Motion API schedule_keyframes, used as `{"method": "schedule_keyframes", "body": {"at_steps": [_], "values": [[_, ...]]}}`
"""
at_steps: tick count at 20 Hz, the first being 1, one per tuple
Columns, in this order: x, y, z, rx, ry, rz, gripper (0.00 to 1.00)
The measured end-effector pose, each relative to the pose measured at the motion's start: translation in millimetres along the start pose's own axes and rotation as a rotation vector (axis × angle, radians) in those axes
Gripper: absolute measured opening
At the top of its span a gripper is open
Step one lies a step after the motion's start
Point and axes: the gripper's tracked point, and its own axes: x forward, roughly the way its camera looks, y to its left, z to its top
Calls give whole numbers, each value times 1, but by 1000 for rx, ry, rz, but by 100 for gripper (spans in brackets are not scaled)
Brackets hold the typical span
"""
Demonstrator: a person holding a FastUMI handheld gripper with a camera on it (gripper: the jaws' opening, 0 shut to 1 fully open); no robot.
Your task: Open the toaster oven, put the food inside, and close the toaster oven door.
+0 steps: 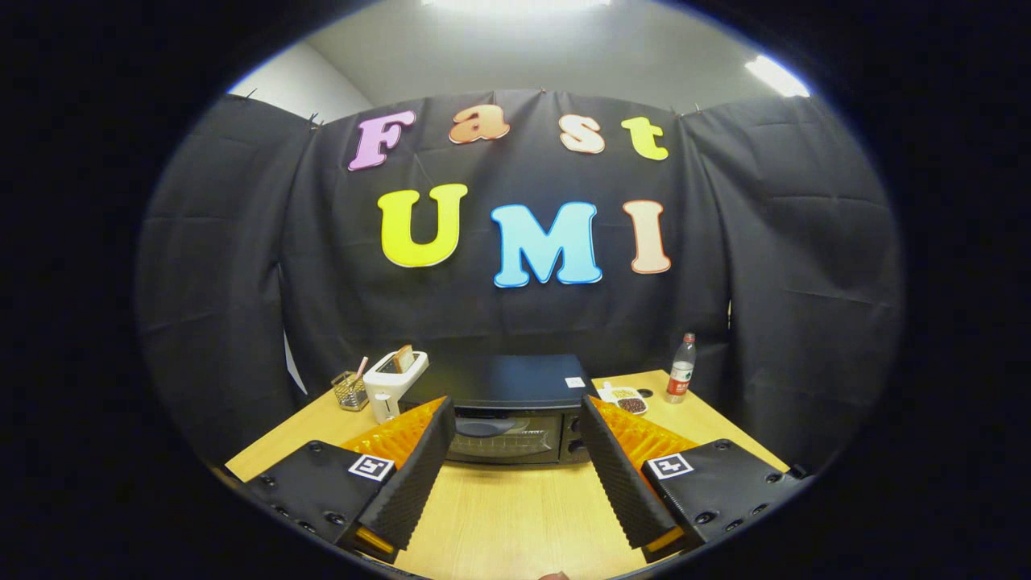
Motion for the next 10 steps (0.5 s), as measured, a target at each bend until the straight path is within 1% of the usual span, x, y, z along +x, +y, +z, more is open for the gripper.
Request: {"method": "schedule_keyframes", "body": {"at_steps": [4,6,10], "values": [[-28,-41,22,27,-53,-43,98],[-46,-57,32,47,-75,-49,98],[-70,-86,44,15,-133,-52,98]]}}
